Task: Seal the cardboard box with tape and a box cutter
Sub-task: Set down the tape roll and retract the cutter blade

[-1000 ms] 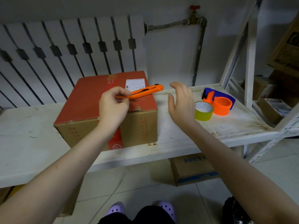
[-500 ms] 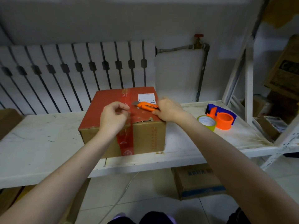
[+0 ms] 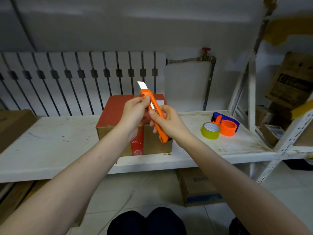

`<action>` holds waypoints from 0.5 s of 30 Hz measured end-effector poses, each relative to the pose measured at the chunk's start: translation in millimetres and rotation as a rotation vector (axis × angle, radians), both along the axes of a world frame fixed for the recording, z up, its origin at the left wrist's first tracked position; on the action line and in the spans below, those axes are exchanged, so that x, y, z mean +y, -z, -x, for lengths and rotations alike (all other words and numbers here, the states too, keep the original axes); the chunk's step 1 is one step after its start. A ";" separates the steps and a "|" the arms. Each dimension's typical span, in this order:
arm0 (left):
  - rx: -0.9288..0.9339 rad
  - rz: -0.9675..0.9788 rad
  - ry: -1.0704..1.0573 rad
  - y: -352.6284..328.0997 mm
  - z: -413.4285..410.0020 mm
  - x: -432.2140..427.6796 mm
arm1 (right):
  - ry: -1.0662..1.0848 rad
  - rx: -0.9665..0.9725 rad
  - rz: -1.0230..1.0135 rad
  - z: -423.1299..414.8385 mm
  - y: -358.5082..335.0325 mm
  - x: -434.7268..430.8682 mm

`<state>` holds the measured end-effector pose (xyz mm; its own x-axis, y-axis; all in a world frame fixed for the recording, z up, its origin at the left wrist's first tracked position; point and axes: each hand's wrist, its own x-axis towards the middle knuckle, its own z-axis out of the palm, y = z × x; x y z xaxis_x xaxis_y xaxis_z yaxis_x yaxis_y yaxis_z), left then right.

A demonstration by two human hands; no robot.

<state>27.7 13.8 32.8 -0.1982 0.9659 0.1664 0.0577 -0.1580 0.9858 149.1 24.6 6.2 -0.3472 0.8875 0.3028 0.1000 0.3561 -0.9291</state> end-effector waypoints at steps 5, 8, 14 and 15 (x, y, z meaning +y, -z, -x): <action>-0.001 -0.008 0.028 -7.8 0.7 -15.1 | 0.020 0.058 0.121 0.7 4.7 -22.6; -0.005 -0.031 0.060 -11.5 -1.7 -23.3 | 0.120 0.159 0.135 4.1 5.5 -33.5; -0.031 -0.027 0.061 -13.5 0.1 -31.4 | 0.148 0.215 0.132 8.7 6.7 -46.8; -0.028 -0.026 0.060 -12.5 -0.3 -31.2 | 0.168 0.226 0.131 7.2 7.2 -47.9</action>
